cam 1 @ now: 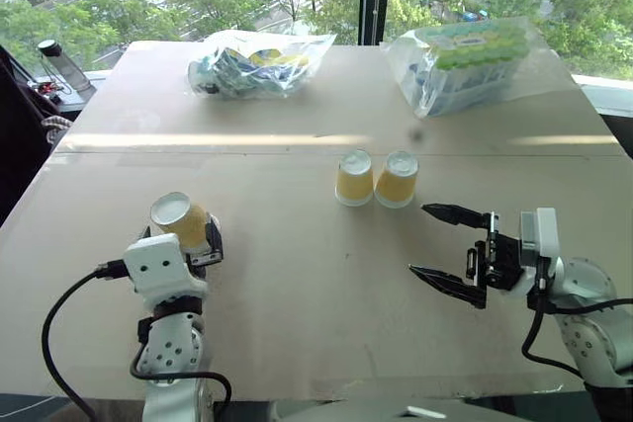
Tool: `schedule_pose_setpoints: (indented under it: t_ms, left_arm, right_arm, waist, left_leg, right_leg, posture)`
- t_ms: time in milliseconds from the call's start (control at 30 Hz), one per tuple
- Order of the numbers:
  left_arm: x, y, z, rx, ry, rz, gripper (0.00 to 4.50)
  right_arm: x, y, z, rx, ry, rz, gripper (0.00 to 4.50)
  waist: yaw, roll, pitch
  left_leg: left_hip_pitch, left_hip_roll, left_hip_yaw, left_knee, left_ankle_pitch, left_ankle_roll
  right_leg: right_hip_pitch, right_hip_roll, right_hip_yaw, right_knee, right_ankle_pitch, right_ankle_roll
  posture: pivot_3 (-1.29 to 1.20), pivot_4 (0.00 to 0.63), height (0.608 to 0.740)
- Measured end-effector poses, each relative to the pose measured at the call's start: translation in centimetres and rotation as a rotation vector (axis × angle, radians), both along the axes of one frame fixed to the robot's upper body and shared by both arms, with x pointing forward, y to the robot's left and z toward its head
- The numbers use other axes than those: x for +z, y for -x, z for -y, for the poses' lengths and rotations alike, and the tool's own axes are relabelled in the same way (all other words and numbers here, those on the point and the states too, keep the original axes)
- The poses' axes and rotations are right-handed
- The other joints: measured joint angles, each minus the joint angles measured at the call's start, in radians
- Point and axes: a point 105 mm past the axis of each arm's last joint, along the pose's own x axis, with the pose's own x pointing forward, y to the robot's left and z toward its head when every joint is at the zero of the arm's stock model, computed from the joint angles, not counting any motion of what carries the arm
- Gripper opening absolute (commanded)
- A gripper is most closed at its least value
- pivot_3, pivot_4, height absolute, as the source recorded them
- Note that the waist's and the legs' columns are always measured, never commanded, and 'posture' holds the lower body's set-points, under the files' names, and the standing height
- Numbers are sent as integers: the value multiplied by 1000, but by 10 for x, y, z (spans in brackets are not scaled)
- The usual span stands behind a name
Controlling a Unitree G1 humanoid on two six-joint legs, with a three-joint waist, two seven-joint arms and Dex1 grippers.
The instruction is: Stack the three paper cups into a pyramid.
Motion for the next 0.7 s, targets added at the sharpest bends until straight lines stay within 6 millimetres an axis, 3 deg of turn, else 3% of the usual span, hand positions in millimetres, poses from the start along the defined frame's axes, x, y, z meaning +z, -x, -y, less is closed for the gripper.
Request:
schedule_pose_setpoints:
  t_ms: [200, 333, 400, 600, 700]
  left_arm:
    - [0, -10, -4, -2, 7, 28, 4500]
    - [2, -14, -12, 22, 25, 55, 2699]
    - [2, -15, -12, 21, 32, 60, 2250]
    - [10, -21, -9, -12, 13, 72, 2248]
    - [32, -42, 2, -112, -29, 110, 2248]
  right_arm:
    - [-1, 0, 1, -7, 3, 5, 4445]
    - [-4, 1, 2, -23, 6, -3, 4500]
    - [-4, 1, 2, -26, 4, 1, 4500]
    - [-5, 1, 3, -40, 6, 0, 4500]
    - [-6, 0, 6, -70, -3, -3, 4500]
  waist:
    - [-1, 0, 0]
    - [-1, 0, 0]
    - [-1, 0, 0]
    - [0, 0, 0]
    - [7, 0, 0]
  left_leg:
    - [0, 0, 0, 0, 0, 0]
    - [0, 0, 0, 0, 0, 0]
    - [0, -1, 0, 0, 0, 0]
    - [-1, -1, -1, 0, 0, 0]
    - [-1, -2, -3, 0, 1, -2]
  right_leg:
    - [0, -1, 1, 0, 0, 0]
    - [0, -2, 2, 0, 0, 0]
    - [0, -2, 2, 0, 0, 0]
    - [0, -2, 2, 0, 0, 0]
    - [0, -2, 0, 1, 0, 0]
  posture:
    - [0, 150, 740]
    - [0, 150, 740]
    - [0, 150, 740]
    - [0, 150, 740]
    - [0, 150, 740]
